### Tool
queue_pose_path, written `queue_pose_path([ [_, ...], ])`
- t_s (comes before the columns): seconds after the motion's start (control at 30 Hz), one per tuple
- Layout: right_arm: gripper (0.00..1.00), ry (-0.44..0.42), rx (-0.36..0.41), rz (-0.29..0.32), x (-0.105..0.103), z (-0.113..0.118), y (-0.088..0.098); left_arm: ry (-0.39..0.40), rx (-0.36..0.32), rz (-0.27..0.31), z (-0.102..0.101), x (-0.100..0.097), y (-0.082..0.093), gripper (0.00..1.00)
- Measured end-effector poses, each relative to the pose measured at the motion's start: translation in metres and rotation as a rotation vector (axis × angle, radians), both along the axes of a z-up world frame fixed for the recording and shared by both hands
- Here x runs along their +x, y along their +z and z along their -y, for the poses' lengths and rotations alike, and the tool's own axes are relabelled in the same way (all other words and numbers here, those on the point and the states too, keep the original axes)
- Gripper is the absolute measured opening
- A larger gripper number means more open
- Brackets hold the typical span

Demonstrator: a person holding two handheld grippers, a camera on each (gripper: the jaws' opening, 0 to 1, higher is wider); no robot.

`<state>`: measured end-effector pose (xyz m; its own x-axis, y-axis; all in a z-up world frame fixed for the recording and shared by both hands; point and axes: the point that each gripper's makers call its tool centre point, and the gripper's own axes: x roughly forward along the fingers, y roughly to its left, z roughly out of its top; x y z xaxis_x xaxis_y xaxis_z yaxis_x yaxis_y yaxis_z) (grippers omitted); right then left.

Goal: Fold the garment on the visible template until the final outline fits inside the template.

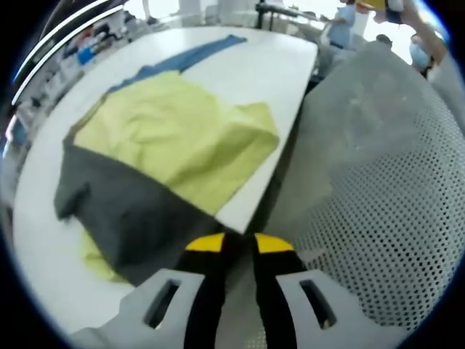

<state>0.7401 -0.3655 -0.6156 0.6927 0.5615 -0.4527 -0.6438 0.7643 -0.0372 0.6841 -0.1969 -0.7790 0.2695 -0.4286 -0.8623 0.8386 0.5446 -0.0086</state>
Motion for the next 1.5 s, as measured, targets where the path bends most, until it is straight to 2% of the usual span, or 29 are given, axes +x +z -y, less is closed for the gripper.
queue_pose_path([
  [0.2,1.00,-0.006,0.009,0.004,0.001,-0.001,0.002,-0.011,0.012,0.026,-0.001,0.002,0.000,0.08],
  [0.4,1.00,-0.012,0.009,0.005,0.002,0.000,0.002,-0.053,0.053,0.076,0.000,0.001,-0.002,0.07],
  [0.5,1.00,-0.013,0.042,0.009,0.002,-0.002,0.007,-0.053,0.061,0.092,-0.002,0.003,-0.002,0.05],
  [0.63,1.00,-0.015,0.024,0.014,0.003,0.000,0.007,-0.033,0.048,0.070,-0.003,0.004,-0.002,0.04],
  [0.73,1.00,-0.016,0.025,0.015,0.002,0.000,0.007,-0.036,0.052,0.075,-0.005,0.007,-0.002,0.00],
  [0.77,1.00,-0.017,0.026,0.015,0.002,0.000,0.007,-0.018,0.037,0.053,-0.005,0.007,-0.002,0.00],
  [1.1,1.00,-0.017,0.038,0.003,0.001,0.000,0.006,-0.010,0.022,0.030,-0.005,0.008,-0.001,0.00],
  [1.33,1.00,-0.006,0.014,0.000,0.001,-0.002,0.005,0.042,-0.008,0.045,-0.009,0.014,0.010,0.00],
  [1.5,1.00,-0.003,0.006,-0.003,0.003,-0.004,0.004,0.080,-0.035,0.095,-0.016,0.025,0.024,0.00],
])
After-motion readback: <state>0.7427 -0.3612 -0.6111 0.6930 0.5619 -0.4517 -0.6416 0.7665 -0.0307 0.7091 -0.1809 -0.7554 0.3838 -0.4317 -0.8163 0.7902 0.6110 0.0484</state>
